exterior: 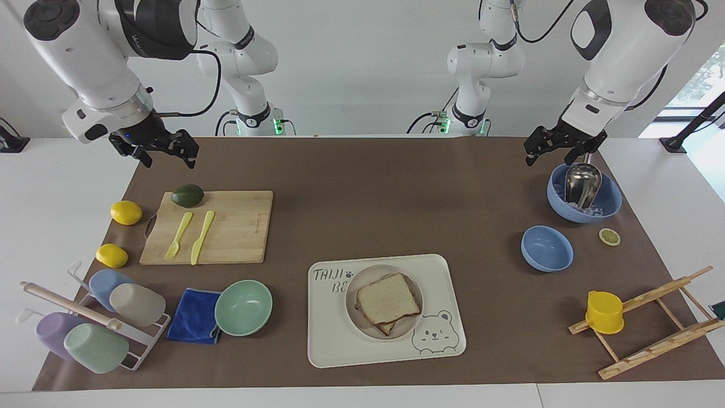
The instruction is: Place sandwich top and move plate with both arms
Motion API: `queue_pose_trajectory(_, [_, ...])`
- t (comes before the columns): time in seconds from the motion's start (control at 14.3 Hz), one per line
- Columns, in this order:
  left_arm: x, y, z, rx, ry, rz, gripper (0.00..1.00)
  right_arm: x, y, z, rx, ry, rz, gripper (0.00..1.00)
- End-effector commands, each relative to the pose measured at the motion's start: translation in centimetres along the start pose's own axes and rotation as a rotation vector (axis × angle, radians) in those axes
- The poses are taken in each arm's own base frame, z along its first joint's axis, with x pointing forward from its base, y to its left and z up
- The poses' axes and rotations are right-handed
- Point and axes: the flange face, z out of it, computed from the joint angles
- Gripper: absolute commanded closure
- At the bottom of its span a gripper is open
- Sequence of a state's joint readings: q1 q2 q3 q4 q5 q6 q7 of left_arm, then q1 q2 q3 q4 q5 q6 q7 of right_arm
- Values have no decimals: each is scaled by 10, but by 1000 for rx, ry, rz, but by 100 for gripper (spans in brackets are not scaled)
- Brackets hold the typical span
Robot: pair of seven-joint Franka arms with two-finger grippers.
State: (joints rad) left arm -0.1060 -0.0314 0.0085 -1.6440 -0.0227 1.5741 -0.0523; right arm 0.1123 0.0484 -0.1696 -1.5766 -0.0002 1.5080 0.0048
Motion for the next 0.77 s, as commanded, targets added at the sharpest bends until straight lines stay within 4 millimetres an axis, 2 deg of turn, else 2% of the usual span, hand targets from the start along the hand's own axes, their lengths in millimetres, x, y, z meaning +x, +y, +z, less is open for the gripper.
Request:
queue_pose_trajectory(0.0, [1,-3,-14,25,-20,13,0,-5,-1,0,22,6,-17,0])
queue_pose_trajectory(0.7, [3,-6,-11,13,13,-5,0,-6,-4,1,22,3,-22,0])
